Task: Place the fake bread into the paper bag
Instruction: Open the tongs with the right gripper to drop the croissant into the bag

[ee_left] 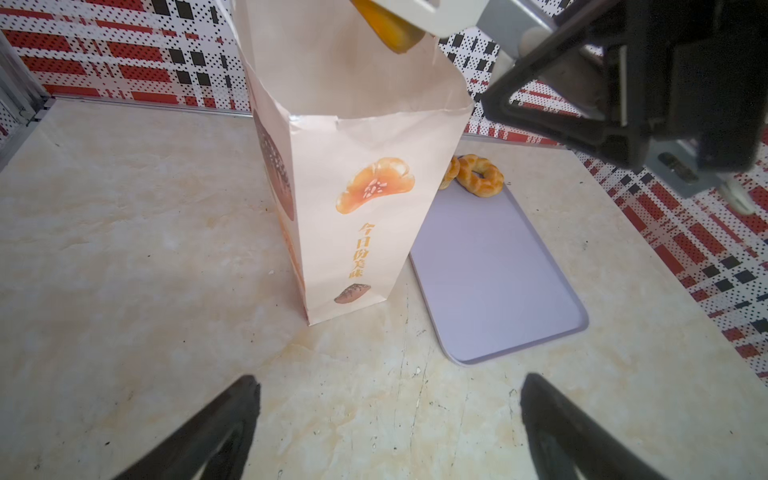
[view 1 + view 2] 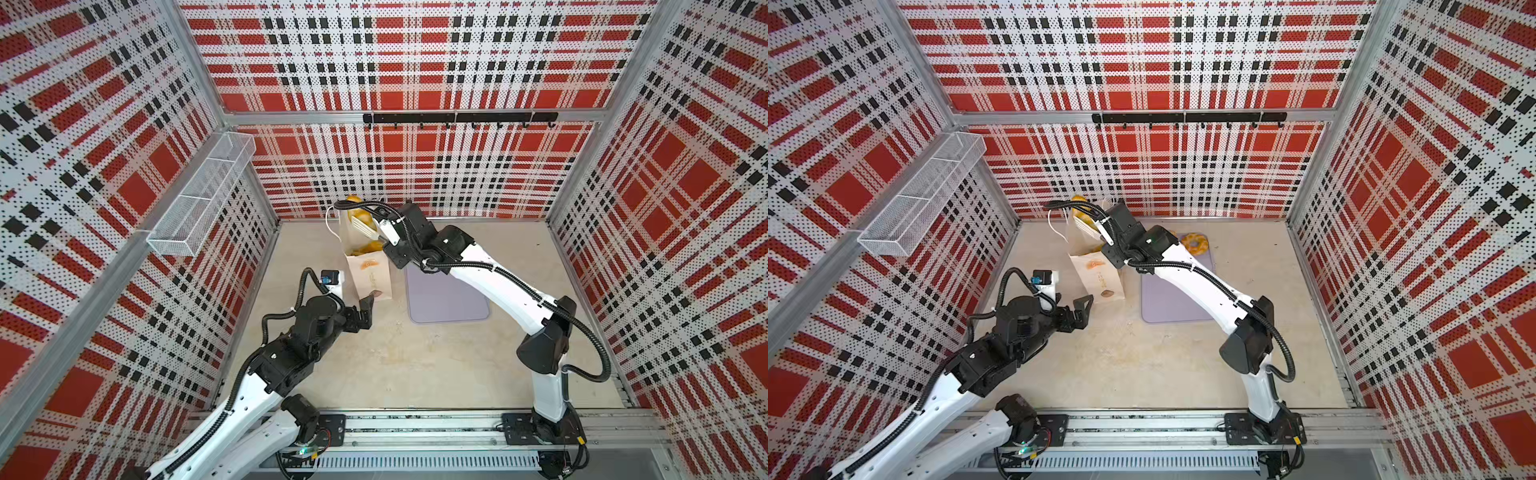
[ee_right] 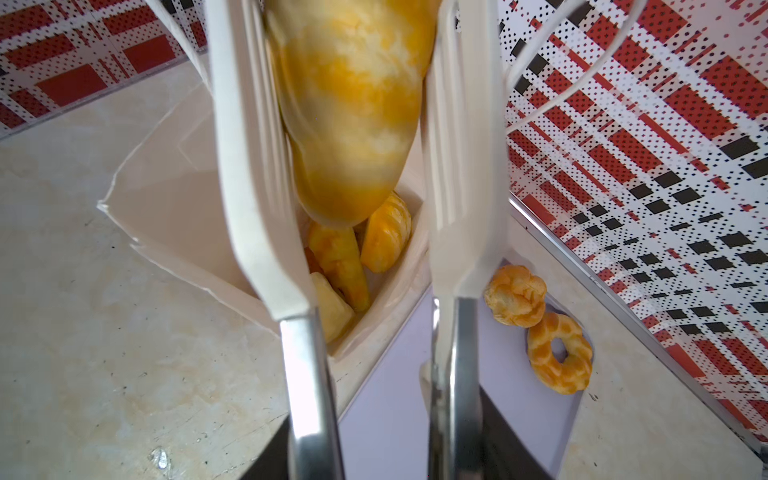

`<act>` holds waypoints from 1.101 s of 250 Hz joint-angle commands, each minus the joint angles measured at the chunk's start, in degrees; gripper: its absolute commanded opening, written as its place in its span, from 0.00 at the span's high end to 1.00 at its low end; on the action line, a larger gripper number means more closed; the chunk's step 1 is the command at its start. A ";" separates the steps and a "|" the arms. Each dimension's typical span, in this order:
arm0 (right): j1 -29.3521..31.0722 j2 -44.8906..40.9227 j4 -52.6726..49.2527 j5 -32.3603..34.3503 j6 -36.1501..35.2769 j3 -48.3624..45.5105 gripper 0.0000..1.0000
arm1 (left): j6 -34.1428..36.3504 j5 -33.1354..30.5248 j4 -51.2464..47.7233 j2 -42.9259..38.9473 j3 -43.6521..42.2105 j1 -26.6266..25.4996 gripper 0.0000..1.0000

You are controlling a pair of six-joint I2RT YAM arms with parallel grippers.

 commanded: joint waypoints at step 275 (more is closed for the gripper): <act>-0.45 -17.64 8.97 2.41 0.85 -17.40 0.39 | -3.58 -7.40 4.48 0.13 -1.66 -6.44 0.01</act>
